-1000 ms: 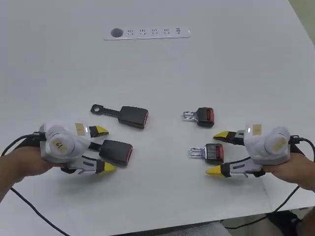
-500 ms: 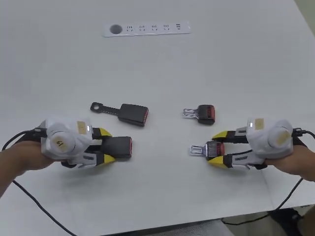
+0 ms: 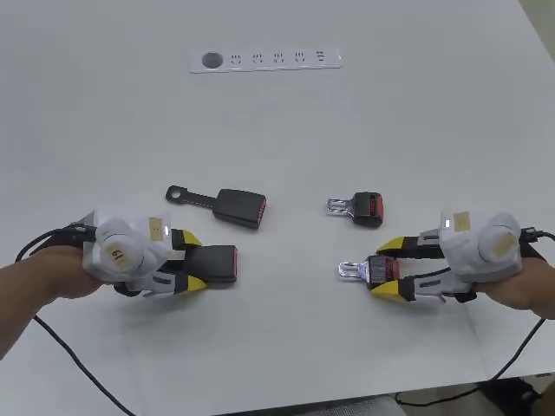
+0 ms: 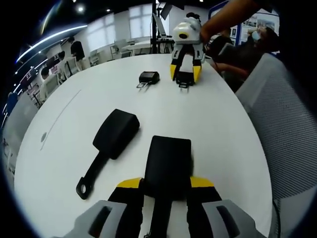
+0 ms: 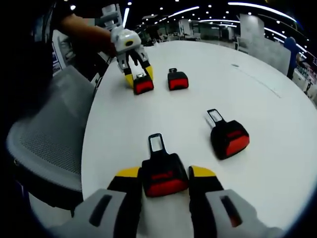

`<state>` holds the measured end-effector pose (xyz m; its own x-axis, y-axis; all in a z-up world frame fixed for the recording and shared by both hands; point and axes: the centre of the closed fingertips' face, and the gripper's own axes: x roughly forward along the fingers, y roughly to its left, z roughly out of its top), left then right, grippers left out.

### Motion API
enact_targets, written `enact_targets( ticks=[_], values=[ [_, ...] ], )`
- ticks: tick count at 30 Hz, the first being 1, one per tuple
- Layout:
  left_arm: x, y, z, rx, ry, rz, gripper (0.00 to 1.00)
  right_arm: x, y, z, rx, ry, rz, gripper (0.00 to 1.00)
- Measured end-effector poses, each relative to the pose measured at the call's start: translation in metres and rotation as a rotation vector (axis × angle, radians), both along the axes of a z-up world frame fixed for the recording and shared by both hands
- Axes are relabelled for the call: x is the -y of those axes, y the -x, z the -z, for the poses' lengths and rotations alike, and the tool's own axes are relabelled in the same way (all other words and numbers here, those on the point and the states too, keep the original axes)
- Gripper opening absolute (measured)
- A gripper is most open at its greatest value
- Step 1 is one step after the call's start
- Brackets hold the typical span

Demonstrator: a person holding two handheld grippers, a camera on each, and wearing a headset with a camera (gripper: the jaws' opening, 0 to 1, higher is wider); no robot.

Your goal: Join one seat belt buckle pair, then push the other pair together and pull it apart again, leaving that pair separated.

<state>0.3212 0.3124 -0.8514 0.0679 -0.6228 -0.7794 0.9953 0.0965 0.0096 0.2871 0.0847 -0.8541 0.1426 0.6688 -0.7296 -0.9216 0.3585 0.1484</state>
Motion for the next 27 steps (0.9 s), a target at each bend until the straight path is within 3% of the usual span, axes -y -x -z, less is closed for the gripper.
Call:
enact_targets(
  ticks=[5, 27],
  values=[
    [0.001, 0.000, 0.000, -0.002, -0.006, 0.002, 0.35, -0.003, -0.002, 0.001, 0.006, -0.009, -0.008, 0.37],
    [0.002, -0.002, 0.006, -0.011, -0.020, 0.025, 0.35, -0.050, -0.018, 0.004, 0.020, -0.117, 0.003, 0.37]
  ],
)
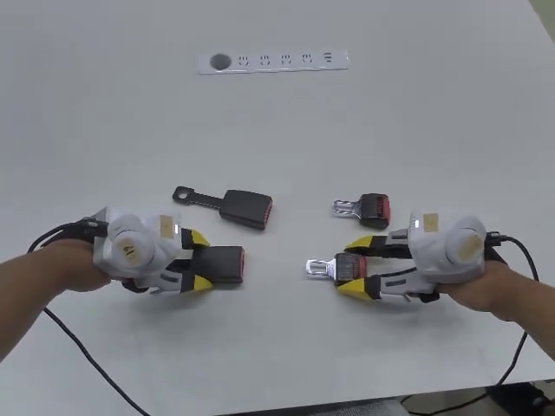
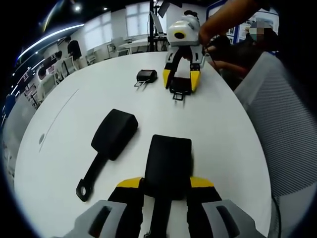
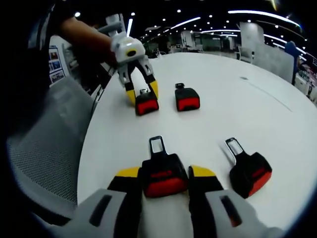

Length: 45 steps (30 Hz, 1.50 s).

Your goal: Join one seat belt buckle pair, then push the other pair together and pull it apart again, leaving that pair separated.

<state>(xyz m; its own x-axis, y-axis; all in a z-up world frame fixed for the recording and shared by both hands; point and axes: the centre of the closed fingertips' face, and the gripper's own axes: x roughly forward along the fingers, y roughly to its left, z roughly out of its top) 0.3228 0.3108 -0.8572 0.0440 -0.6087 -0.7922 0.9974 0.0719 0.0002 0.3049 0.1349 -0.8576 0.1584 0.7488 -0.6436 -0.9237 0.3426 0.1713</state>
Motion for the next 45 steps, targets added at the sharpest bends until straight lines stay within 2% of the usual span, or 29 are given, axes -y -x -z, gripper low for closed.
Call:
enact_targets(
  ticks=[4, 8, 13, 16, 25, 30, 35, 37, 45],
  values=[
    [-0.001, 0.000, 0.001, -0.001, -0.004, 0.007, 0.35, -0.014, -0.005, 0.000, 0.004, -0.015, -0.006, 0.37],
    [-0.002, 0.000, 0.001, -0.002, -0.009, 0.011, 0.35, -0.034, -0.007, 0.000, 0.011, -0.056, -0.020, 0.37],
    [-0.003, 0.000, 0.001, -0.004, -0.014, 0.012, 0.35, -0.052, -0.008, 0.002, 0.008, -0.066, -0.020, 0.37],
    [-0.003, 0.000, 0.001, -0.005, -0.017, 0.010, 0.35, -0.067, -0.007, 0.000, 0.014, -0.102, -0.040, 0.37],
    [-0.002, 0.001, 0.000, -0.006, -0.029, 0.016, 0.35, -0.093, -0.008, 0.000, 0.018, -0.134, -0.055, 0.37],
    [-0.003, 0.001, 0.001, -0.009, -0.037, 0.023, 0.35, -0.096, -0.009, -0.002, 0.026, -0.130, -0.070, 0.37],
    [-0.003, 0.000, 0.002, -0.007, -0.042, 0.029, 0.35, -0.105, -0.010, -0.001, 0.046, -0.098, -0.079, 0.37],
    [-0.003, 0.000, 0.002, -0.007, -0.048, 0.032, 0.35, -0.110, -0.010, -0.001, 0.041, -0.101, -0.080, 0.37],
    [-0.002, 0.000, 0.002, -0.005, -0.057, 0.034, 0.34, -0.108, -0.014, -0.003, 0.031, -0.102, -0.066, 0.36]
  ],
)
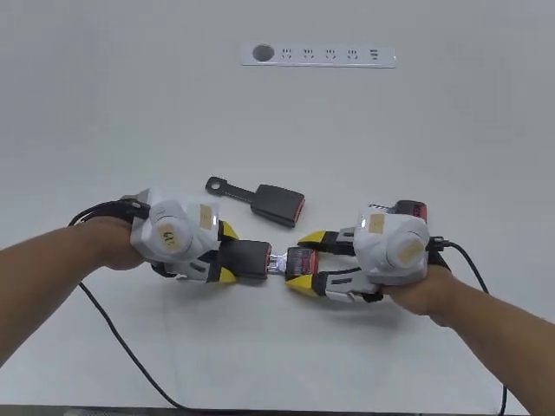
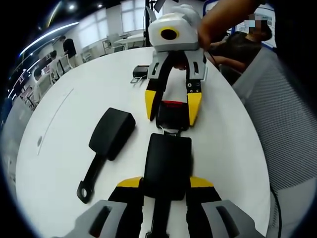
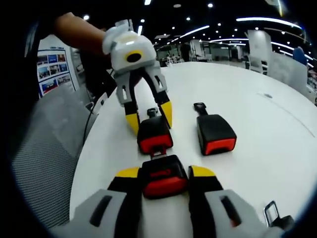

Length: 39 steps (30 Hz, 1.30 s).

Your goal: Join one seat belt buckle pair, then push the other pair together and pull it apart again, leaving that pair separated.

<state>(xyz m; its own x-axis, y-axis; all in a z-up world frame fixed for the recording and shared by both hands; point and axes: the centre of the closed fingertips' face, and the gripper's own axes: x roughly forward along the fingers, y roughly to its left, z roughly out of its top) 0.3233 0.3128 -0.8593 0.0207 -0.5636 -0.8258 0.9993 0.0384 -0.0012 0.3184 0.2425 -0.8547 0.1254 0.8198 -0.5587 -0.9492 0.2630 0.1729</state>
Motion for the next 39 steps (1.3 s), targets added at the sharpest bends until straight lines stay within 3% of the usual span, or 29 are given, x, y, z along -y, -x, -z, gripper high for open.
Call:
enact_targets(
  ticks=[14, 15, 29, 39],
  values=[
    [0.001, 0.000, 0.002, 0.001, -0.012, 0.025, 0.33, -0.021, -0.005, 0.001, 0.000, 0.029, -0.004, 0.36],
    [0.001, -0.001, 0.002, 0.000, -0.014, 0.027, 0.33, -0.018, -0.005, 0.002, -0.003, 0.052, 0.005, 0.36],
    [0.001, 0.000, 0.002, -0.003, -0.012, 0.034, 0.33, -0.021, -0.004, 0.003, 0.000, 0.063, -0.001, 0.36],
    [-0.001, 0.000, 0.001, -0.006, 0.020, 0.042, 0.33, -0.020, -0.003, 0.004, 0.009, 0.072, -0.007, 0.35]
  ],
)
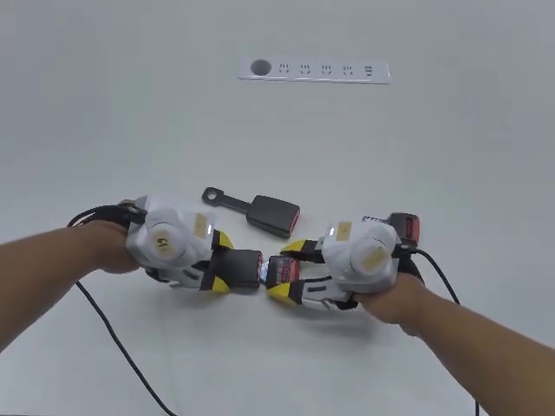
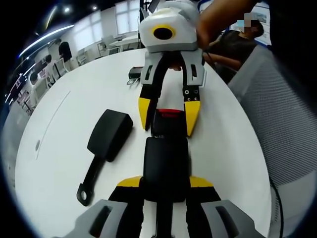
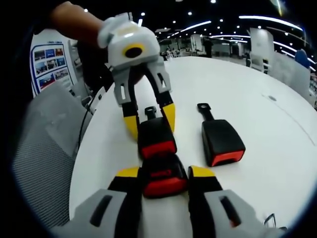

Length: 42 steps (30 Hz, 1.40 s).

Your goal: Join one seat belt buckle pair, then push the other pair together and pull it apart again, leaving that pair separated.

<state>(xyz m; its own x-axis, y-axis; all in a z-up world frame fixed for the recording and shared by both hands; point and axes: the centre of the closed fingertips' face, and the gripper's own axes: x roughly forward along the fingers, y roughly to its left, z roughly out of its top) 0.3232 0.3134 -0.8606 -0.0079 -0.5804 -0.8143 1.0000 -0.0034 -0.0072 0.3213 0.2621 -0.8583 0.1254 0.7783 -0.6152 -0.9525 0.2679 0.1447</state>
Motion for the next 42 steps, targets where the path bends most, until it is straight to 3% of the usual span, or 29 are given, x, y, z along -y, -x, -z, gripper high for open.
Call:
enact_targets(
  ticks=[6, 11, 18, 42],
  values=[
    [-0.0009, -0.0003, 0.0003, -0.012, 0.037, -0.002, 0.33, 0.0007, -0.0001, -0.0006, 0.009, -0.026, 0.002, 0.35],
    [-0.0017, -0.0004, 0.0001, -0.013, 0.070, -0.004, 0.33, 0.0007, 0.0003, -0.0009, 0.048, -0.030, 0.000, 0.35],
    [-0.0013, -0.0006, 0.0001, -0.017, 0.092, -0.001, 0.33, 0.0014, 0.0001, -0.0022, 0.059, -0.043, 0.003, 0.35],
    [-0.0017, 0.0004, -0.0014, -0.031, 0.110, 0.005, 0.33, 0.0023, 0.0021, -0.0031, 0.070, -0.064, 0.035, 0.34]
  ],
)
